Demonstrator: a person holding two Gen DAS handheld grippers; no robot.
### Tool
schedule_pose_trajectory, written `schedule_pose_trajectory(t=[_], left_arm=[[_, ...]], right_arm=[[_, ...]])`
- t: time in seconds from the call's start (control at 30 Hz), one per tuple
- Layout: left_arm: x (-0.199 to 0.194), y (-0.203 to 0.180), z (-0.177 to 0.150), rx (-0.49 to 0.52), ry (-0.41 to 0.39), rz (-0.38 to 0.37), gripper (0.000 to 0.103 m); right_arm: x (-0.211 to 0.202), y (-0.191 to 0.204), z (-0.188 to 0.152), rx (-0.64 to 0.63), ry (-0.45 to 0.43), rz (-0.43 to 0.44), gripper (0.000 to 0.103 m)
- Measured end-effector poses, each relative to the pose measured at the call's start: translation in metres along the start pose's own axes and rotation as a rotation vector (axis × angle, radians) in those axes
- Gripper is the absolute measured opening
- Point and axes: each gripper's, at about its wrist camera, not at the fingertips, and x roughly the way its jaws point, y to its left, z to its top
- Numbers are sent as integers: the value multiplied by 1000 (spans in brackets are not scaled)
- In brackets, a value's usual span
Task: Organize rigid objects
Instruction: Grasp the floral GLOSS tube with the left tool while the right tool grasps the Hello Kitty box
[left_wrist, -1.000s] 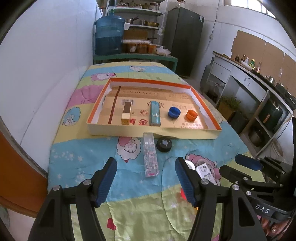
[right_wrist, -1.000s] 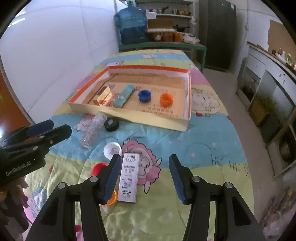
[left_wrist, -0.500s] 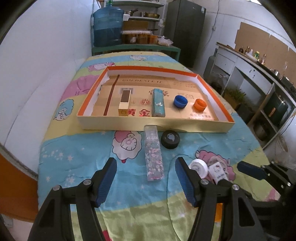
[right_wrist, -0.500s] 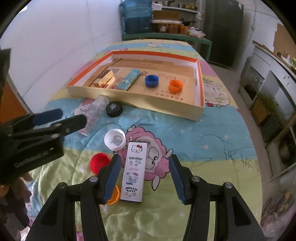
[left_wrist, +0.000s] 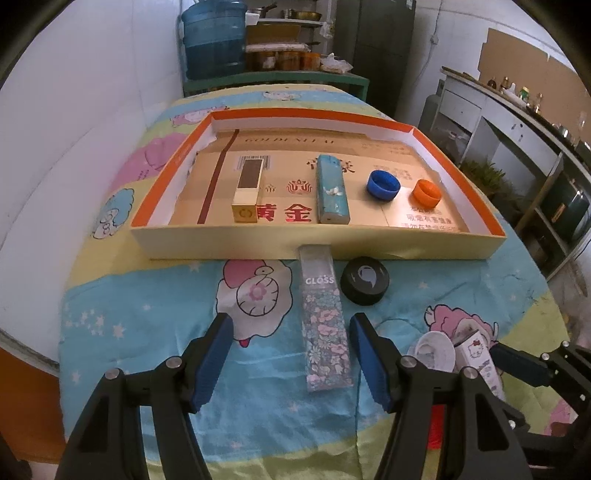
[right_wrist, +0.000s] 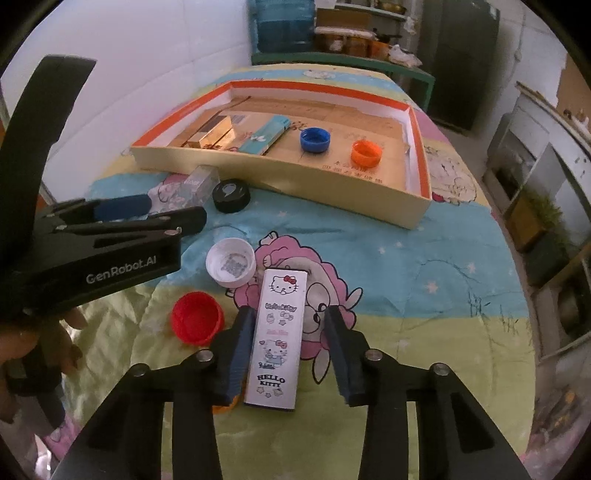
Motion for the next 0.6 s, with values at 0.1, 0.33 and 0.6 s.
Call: schedule_pose_trajectory(t=[0.1, 0.33, 0.6], left_arm=[[0, -2, -2, 12, -6, 9, 65], [-6, 4, -5, -15, -29, -7, 21], [-8, 8, -6, -31, -35, -24, 21]], right_arm=[[-1, -2, 0, 11, -1, 13, 29], [-4, -1, -4, 5, -8, 6, 27], [-10, -4, -5, 13, -16, 2, 27]])
